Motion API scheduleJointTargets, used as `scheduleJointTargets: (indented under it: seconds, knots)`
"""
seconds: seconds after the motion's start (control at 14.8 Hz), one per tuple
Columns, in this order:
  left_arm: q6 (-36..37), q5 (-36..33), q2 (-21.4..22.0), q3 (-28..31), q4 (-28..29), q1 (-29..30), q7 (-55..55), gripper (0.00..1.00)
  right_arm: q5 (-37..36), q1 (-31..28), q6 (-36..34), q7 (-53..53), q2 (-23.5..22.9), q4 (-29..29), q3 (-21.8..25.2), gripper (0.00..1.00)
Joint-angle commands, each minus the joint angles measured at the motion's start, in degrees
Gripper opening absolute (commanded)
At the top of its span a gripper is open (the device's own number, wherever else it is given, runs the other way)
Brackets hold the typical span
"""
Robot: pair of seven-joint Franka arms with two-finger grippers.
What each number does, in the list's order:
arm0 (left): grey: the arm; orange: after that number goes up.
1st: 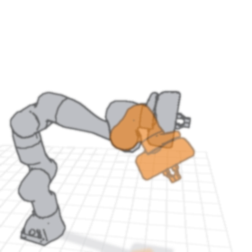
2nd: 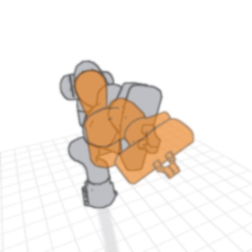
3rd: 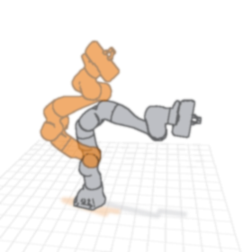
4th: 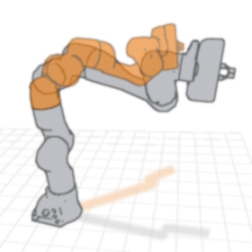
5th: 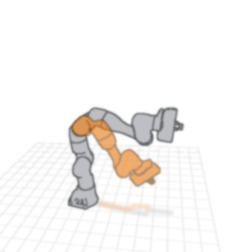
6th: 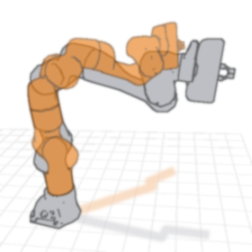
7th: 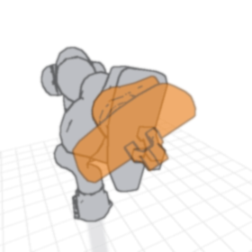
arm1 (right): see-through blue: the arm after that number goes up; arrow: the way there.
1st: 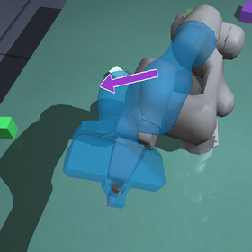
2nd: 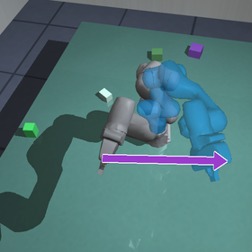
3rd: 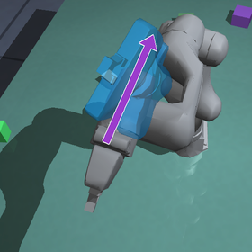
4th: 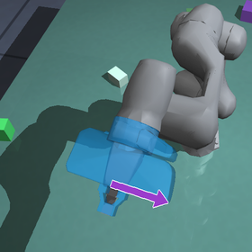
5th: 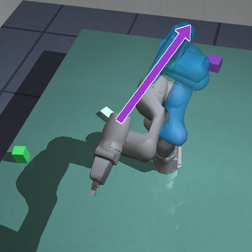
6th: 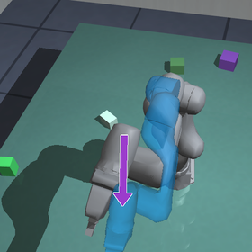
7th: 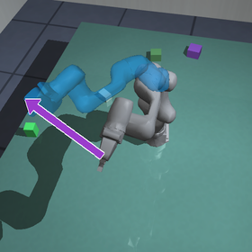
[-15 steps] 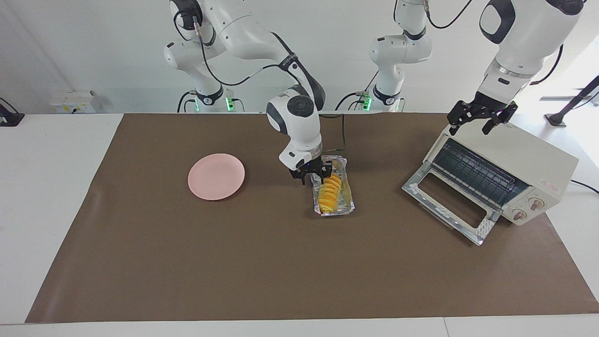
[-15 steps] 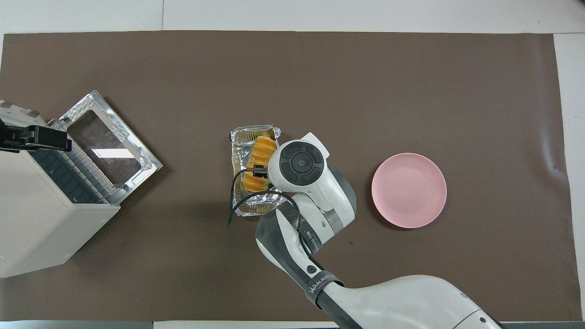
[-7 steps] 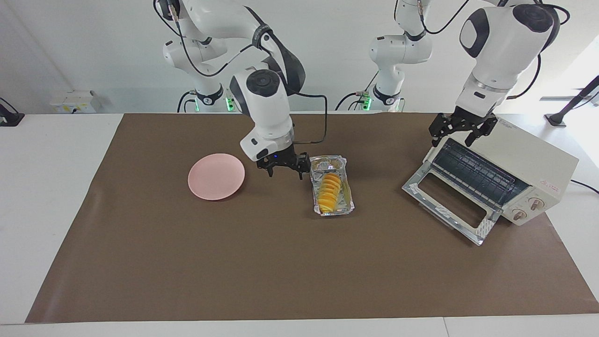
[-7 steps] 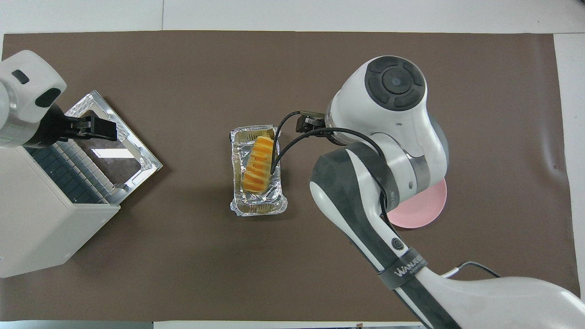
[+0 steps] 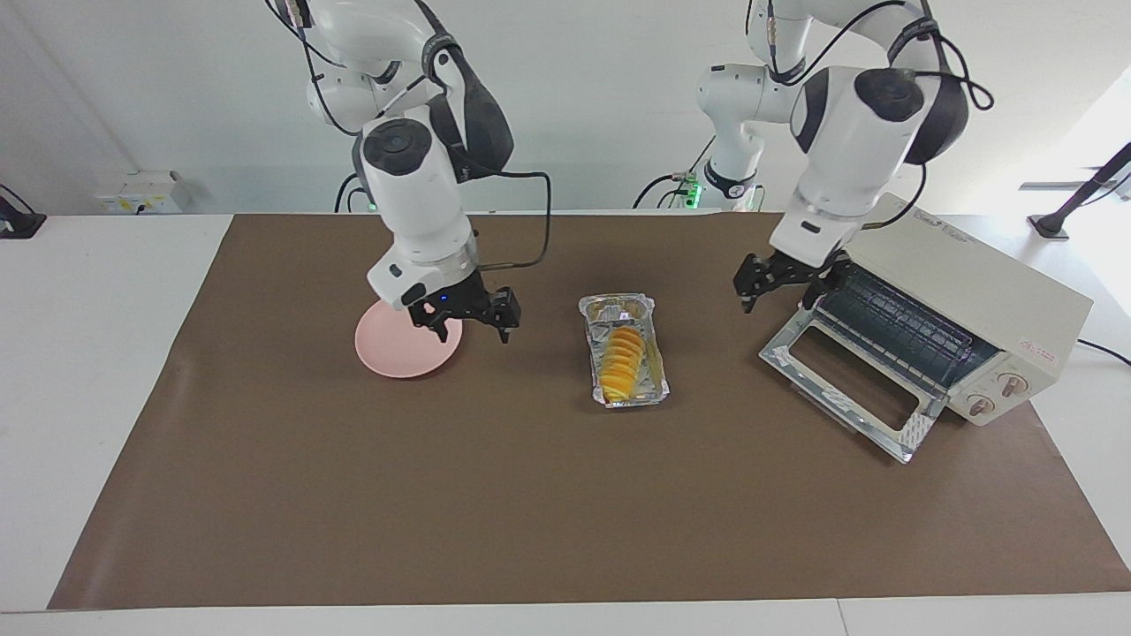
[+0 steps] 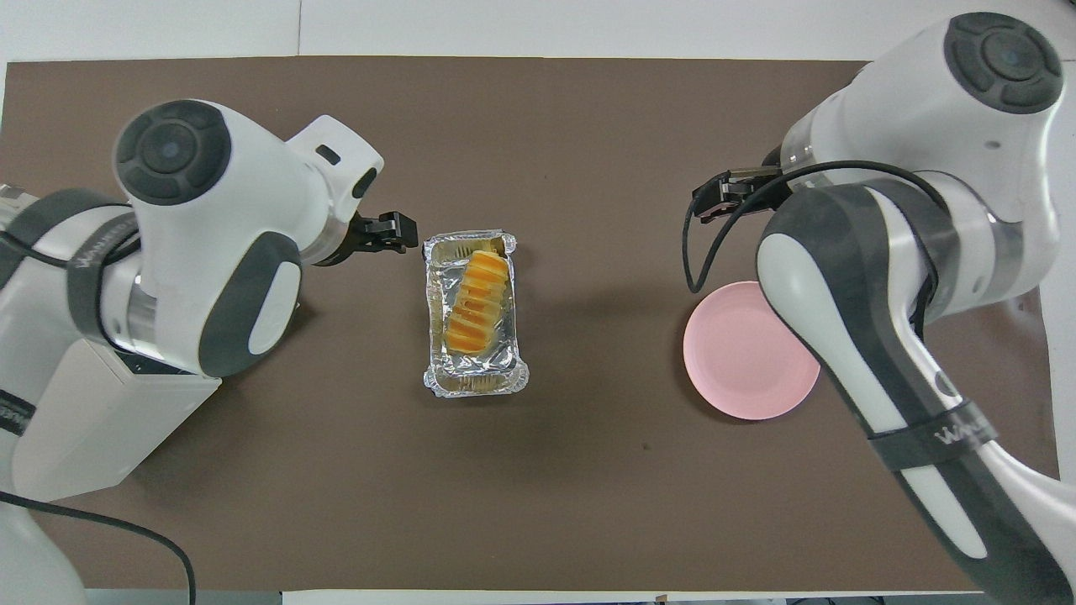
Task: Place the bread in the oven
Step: 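Grasp the foil tray edge with the left gripper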
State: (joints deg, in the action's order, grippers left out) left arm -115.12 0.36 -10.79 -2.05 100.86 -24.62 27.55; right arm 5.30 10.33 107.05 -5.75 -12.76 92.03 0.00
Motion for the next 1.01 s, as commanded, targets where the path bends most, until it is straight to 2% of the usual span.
scheduleJointTargets:
  seconds: [0.0, 0.2, 0.4, 0.47, 0.94]
  knots:
    - [-0.81, 0.87, -2.39, 0.99, -1.28, -5.07, 5.12, 1.00, -0.38, -4.42, -2.45, 7.40, 3.17, 1.14, -0.70, 1.00]
    - [-2.21, 1.14, -5.55, 0.99, -2.58, -10.08, 9.79, 1.00, -0.55, -7.33, -6.05, 12.60, 6.07, 1.14, -0.70, 1.00]
    - [0.15, 1.05, -14.50, 1.26, -10.22, -13.69, 13.31, 1.00, -0.55, -8.91, -10.70, 14.80, 9.58, 1.22, -0.70, 1.00]
    - [0.16, 1.05, -15.57, 1.17, -10.50, -13.87, 13.58, 1.00, -0.64, -9.35, -12.98, 14.98, 10.81, 1.14, -0.70, 1.00]
    - [-1.07, 0.61, -16.81, 1.17, -9.28, -16.51, 14.99, 1.00, -2.30, -11.47, -20.65, 20.52, 15.04, 1.14, -0.70, 1.00]
